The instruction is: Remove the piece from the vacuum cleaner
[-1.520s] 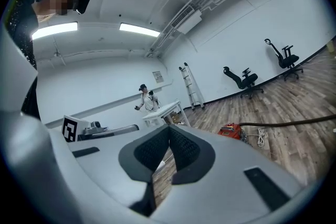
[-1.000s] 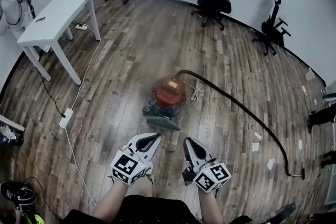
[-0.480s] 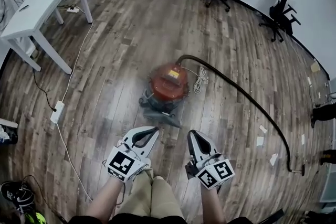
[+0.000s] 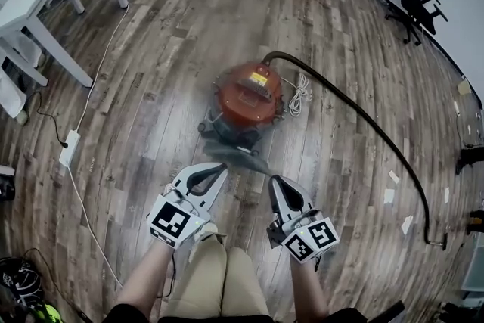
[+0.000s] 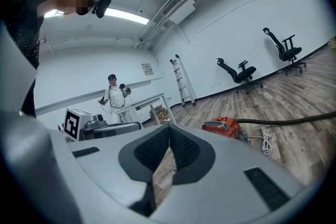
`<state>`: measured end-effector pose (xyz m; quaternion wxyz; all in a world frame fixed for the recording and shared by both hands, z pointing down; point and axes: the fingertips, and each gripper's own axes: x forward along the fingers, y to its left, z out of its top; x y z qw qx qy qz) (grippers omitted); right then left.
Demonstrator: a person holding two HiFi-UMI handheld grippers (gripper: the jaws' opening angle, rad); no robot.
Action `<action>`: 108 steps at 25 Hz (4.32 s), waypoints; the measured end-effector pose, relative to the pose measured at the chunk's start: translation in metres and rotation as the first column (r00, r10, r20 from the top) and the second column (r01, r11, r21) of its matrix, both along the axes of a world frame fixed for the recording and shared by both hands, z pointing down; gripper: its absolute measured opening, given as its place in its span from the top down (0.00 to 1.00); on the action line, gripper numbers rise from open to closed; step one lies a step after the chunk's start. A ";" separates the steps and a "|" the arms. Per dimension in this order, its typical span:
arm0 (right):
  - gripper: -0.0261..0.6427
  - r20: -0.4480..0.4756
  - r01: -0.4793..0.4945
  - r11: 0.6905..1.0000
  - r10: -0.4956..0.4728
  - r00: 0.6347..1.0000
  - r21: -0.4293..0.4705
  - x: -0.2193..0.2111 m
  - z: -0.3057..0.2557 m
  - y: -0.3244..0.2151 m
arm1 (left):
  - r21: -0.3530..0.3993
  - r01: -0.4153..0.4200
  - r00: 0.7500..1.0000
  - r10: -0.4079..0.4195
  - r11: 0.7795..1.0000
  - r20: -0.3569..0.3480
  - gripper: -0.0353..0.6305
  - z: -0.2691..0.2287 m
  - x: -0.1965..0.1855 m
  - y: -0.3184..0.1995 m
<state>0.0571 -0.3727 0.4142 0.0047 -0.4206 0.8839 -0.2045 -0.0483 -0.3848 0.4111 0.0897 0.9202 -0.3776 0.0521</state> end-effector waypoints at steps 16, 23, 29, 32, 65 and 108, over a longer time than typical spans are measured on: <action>0.94 -0.043 0.030 0.984 -0.023 0.999 0.174 0.006 0.180 -0.043 | 0.181 0.049 0.997 -0.061 0.982 0.057 0.84 0.183 -0.012 -0.052; 0.67 -0.126 -0.059 0.953 0.100 0.987 0.296 0.035 0.207 -0.045 | 0.247 0.072 0.995 -0.088 0.966 0.055 0.58 0.216 -0.024 -0.066; 0.61 -0.146 -0.096 0.957 0.140 0.979 0.274 0.061 0.232 -0.038 | 0.185 0.073 0.995 -0.085 0.980 0.058 0.57 0.245 -0.039 -0.065; 0.61 -0.183 -0.041 0.975 0.083 0.980 0.220 0.054 0.253 -0.035 | 0.150 0.077 0.992 -0.091 0.986 0.088 0.57 0.261 -0.042 -0.068; 0.91 -0.170 -0.013 0.983 0.044 0.984 0.183 0.040 0.276 -0.020 | 0.129 0.097 0.987 -0.112 0.987 0.116 0.91 0.280 -0.023 -0.018; 0.94 -0.066 0.036 0.984 -0.025 0.997 0.174 0.033 0.270 -0.015 | 0.147 0.219 0.976 -0.215 0.965 -0.039 0.93 0.277 -0.042 0.001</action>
